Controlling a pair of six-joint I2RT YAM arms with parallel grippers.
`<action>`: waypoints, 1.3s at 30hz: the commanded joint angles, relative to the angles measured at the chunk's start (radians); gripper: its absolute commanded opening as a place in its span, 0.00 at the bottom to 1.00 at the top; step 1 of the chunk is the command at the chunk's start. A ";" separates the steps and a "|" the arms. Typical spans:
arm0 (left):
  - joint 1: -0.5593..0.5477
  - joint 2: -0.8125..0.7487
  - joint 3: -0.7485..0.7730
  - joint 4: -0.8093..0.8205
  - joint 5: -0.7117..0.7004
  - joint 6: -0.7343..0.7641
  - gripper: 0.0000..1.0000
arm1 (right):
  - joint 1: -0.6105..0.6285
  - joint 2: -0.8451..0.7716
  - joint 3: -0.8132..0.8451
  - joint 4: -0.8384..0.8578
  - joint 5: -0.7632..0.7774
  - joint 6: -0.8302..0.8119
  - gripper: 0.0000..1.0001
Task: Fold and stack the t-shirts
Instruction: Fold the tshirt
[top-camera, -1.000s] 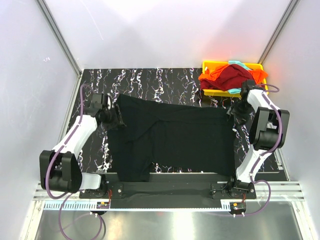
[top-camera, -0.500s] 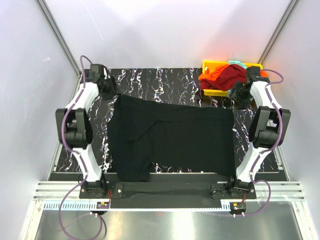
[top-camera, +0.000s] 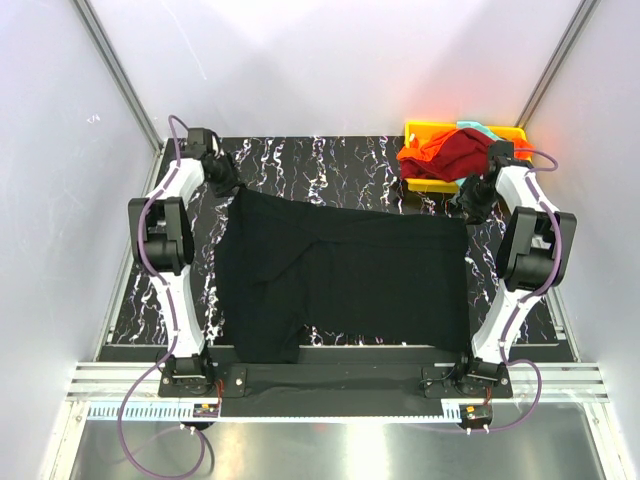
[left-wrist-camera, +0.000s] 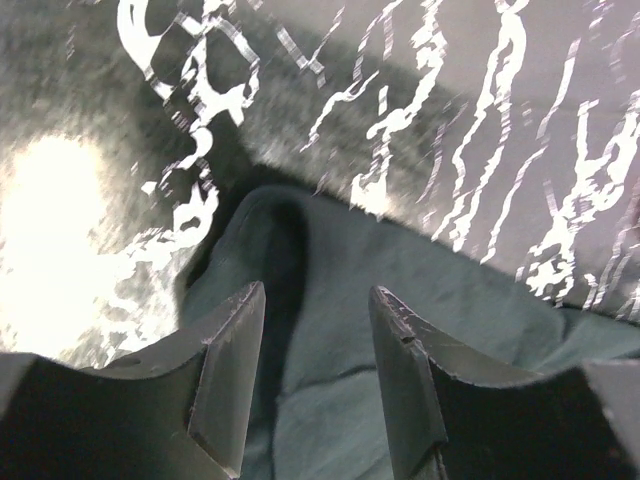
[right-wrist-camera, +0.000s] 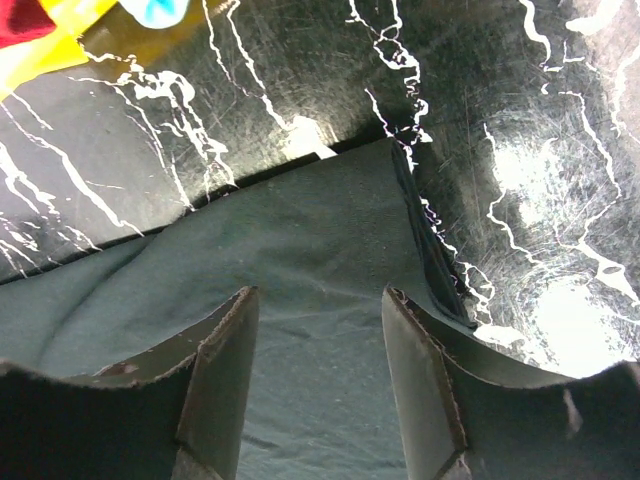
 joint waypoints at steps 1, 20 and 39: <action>-0.001 0.025 0.048 0.056 0.056 -0.032 0.50 | -0.003 0.011 0.001 0.019 0.005 -0.013 0.59; 0.054 0.098 0.058 0.156 0.065 -0.071 0.00 | -0.003 0.106 0.056 0.018 0.047 -0.001 0.49; 0.090 0.016 0.019 0.187 0.071 -0.071 0.35 | -0.003 0.141 0.149 -0.070 0.153 -0.050 0.66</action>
